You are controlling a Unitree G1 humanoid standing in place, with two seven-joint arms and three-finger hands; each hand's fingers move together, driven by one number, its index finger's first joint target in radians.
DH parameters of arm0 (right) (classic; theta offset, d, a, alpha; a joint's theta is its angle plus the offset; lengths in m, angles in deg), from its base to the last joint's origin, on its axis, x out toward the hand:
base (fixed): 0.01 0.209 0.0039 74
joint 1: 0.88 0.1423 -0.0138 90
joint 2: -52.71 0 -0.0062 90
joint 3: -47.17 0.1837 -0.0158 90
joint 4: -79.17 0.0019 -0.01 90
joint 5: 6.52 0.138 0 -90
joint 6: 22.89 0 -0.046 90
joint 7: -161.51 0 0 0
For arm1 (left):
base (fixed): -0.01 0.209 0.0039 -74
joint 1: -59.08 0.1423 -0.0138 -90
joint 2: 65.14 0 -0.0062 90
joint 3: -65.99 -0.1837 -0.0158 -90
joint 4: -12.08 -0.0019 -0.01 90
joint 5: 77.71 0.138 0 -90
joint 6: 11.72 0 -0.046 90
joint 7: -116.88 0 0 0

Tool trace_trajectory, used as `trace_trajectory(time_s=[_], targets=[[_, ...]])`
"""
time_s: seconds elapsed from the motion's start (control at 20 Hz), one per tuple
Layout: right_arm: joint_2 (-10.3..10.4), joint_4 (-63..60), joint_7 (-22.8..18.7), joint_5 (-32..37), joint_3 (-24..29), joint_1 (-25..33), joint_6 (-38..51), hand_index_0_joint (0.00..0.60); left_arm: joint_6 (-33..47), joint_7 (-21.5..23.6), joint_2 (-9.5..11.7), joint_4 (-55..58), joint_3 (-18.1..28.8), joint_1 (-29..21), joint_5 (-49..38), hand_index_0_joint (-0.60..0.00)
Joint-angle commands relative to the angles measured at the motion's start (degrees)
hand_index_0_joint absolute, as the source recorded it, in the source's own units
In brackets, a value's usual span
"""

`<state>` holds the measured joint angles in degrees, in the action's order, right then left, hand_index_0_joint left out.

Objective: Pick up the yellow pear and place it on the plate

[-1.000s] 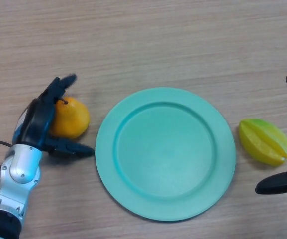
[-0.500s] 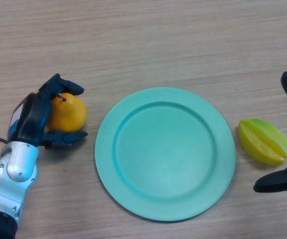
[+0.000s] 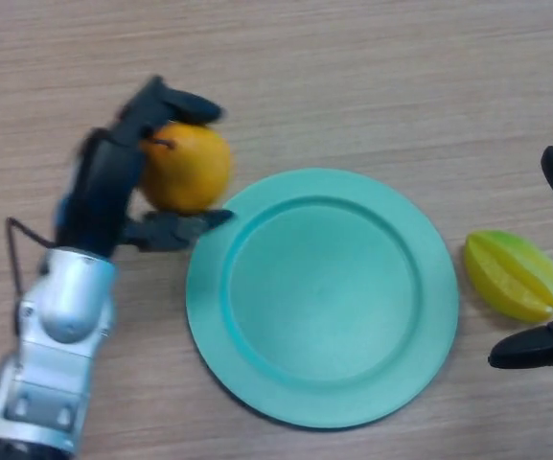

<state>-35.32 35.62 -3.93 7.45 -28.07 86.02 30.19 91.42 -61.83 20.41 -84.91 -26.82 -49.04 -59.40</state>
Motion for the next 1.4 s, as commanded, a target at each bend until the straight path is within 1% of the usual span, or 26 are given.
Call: trace_trajectory(time_s=[0.05, 0.1, 0.15, 0.25, 0.35, 0.45, 0.55, 0.6, 0.65, 0.7, 0.8, 0.9, 1.0, 1.05, 1.1, 1.15, 1.2, 1.25, 1.4], targets=[[-1.47, 3.04, -0.82, 3.53, 3.39, 0.51, 7.52, 0.0, 4.96, -2.0, -0.3, 6.08, -4.62, 0.62, 2.97, -0.6], [-1.36, 3.41, -0.97, 4.01, 3.71, 0.42, 6.95, 0.0, 5.43, -2.24, -0.44, 5.87, -5.91, 1.04, 4.69, -0.6], [-1.25, 3.85, -1.31, 4.52, 3.99, 0.23, 5.99, 0.0, 5.25, -2.16, -0.58, 4.8, -8.53, 1.43, 5.72, -0.6], [-0.88, 4.16, -1.2, 4.37, 4.25, -0.57, 6.12, 0.0, 3.44, -2.93, -0.65, 3.36, -11.6, 2.13, 4.91, -0.6], [-0.91, 5.01, -1.1, 4.14, 4.85, -1.05, 4.72, 0.0, 2.98, -3.91, -0.66, 1.35, -12.8, 2.14, 5.69, -0.6], [-0.65, 5.05, -0.34, 3.23, 5.14, -1.43, 5.76, 0.0, 2.88, -4.67, -0.67, -1.17, -13.62, 2.5, 8.71, -0.6], [-0.39, 5.93, -0.55, 4.58, 6.32, -1.43, 4.47, 0.0, 4.46, -2.38, -0.67, -3.65, -14.56, 2.11, 10.06, -0.6], [-0.5, 6.07, -0.66, 4.63, 6.48, -1.29, 4.37, 0.0, 4.47, -2.24, -0.67, -3.91, -14.85, 2.04, 9.62, -0.6], [-0.53, 6.11, -0.57, 4.11, 6.48, -1.4, 5.12, 0.0, 2.8, -3.61, -0.67, -2.69, -15.31, 2.35, 6.22, -0.6], [-0.45, 6.08, -0.49, 3.91, 6.43, -1.48, 5.47, 0.0, 1.78, -3.99, -0.67, -2.08, -15.45, 2.38, 4.99, -0.6], [-0.18, 6.8, -0.63, 4.99, 6.92, -1.67, 4.66, 0.0, -0.58, -3.52, -0.67, -0.3, -15.25, 2.91, 4.2, -0.6], [-0.55, 7.16, -0.88, 5.01, 7.03, -1.34, 3.96, 0.0, -1.02, -1.62, -0.67, 0.35, -14.94, 2.55, 2.82, -0.6], [-0.34, 7.12, -0.77, 4.66, 6.79, -1.65, 4.34, 0.0, -0.82, -1.16, -0.67, 0.42, -14.79, 2.57, 2.78, -0.401], [-0.26, 7.3, -0.76, 4.67, 6.74, -1.77, 3.97, 0.0, -0.82, -1.13, -0.67, 0.58, -14.53, 2.81, 3.19, -0.251], [-0.26, 7.48, -0.79, 4.66, 6.72, -1.77, 3.54, 0.0, -1.17, -1.57, -0.67, 1.04, -14.14, 3.12, 3.63, -0.151], [-0.29, 7.92, -0.76, 4.59, 6.7, -1.69, 2.62, 0.0, -2.53, -3.62, -0.67, 2.86, -12.7, 4.11, 4.54, -0.019], [-0.16, 7.76, -0.7, 4.35, 6.49, -1.74, 2.88, 0.0, -3.59, -4.74, -0.67, 3.86, -12.13, 4.47, 4.64, 0.0], [-0.12, 7.2, -0.7, 3.66, 6.0, -1.73, 3.44, 0.0, -4.68, -5.48, -0.67, 5.09, -11.13, 4.69, 4.38, 0.0], [-0.55, 5.63, -0.25, 1.12, 5.16, -1.21, 5.63, 0.0, -5.35, -5.72, -0.67, 7.37, -8.29, 4.98, 3.5, 0.0]])
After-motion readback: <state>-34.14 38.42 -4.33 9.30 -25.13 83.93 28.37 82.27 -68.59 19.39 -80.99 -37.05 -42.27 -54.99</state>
